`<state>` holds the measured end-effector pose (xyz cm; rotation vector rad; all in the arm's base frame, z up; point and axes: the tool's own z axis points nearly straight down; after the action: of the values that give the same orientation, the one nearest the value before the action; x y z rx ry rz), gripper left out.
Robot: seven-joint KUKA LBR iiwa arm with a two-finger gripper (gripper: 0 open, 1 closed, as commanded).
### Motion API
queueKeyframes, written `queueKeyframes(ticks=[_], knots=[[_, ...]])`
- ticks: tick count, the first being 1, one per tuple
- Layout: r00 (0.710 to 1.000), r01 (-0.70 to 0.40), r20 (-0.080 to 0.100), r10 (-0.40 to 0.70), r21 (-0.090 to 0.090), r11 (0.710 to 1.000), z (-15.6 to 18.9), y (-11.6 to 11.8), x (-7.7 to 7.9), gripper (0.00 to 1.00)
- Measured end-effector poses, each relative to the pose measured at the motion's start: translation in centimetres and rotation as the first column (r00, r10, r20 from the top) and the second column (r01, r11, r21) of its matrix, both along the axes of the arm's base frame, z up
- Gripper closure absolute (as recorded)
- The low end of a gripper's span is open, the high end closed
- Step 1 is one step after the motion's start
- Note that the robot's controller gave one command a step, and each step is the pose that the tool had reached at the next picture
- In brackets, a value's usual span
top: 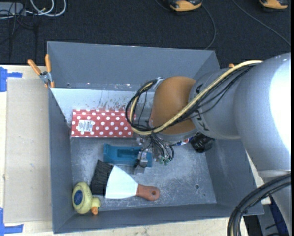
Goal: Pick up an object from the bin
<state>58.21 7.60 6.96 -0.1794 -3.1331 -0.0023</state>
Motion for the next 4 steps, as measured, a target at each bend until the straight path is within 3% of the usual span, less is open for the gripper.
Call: queueKeyframes(ticks=[4], knots=[[1.000, 0.001, -0.008, -0.002, -0.001, 1.000, 3.8, -0.1, -0.3, 1.00]])
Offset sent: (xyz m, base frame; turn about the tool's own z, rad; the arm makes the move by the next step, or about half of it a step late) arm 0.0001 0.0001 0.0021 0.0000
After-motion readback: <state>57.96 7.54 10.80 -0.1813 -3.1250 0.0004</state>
